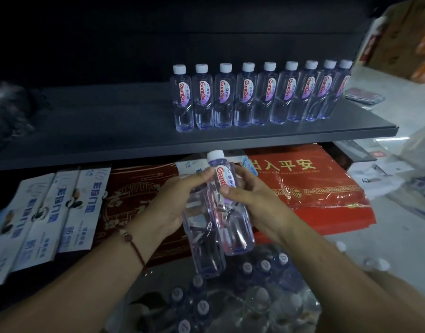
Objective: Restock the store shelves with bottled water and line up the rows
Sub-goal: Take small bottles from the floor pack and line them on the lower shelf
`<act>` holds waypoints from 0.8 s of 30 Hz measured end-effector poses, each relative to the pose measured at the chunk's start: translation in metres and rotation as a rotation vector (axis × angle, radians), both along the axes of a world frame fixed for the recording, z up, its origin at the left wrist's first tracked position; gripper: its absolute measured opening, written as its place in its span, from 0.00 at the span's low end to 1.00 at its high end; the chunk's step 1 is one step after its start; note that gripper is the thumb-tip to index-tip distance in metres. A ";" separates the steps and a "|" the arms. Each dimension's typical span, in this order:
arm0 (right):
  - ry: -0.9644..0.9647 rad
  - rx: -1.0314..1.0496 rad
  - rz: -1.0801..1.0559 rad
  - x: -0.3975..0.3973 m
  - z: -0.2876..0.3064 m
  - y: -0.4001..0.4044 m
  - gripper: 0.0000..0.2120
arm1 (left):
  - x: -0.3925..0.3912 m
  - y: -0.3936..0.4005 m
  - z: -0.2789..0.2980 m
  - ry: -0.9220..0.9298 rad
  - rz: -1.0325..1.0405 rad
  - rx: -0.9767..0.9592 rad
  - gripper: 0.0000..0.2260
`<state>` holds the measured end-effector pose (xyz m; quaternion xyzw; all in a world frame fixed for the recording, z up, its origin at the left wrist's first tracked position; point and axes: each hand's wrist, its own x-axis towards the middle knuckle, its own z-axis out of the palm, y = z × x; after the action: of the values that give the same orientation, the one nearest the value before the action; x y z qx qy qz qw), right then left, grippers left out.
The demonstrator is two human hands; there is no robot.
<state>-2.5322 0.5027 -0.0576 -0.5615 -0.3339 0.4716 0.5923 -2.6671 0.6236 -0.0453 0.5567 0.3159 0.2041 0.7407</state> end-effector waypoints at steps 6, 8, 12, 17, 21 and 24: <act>0.129 -0.171 0.153 -0.010 -0.009 -0.001 0.12 | -0.004 0.018 0.000 0.005 0.043 -0.089 0.31; 0.245 -0.192 0.195 -0.003 -0.017 0.000 0.18 | -0.007 0.023 0.003 -0.012 0.127 -0.165 0.17; 0.559 -0.198 0.263 -0.005 -0.034 0.005 0.30 | -0.017 0.035 0.014 -0.048 0.295 -0.255 0.12; 0.650 -0.099 0.336 -0.019 -0.034 0.006 0.15 | -0.020 0.030 0.011 -0.158 0.374 -0.189 0.27; 0.675 -0.006 0.271 -0.012 -0.022 0.009 0.24 | -0.021 0.019 0.006 -0.100 0.253 0.065 0.33; 0.607 0.063 0.279 -0.006 -0.012 0.015 0.30 | -0.027 0.004 -0.008 0.025 0.044 0.198 0.38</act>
<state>-2.5380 0.5182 -0.0699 -0.3255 -0.2305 0.6832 0.6116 -2.6946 0.6277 -0.0530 0.6226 0.3156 0.2434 0.6735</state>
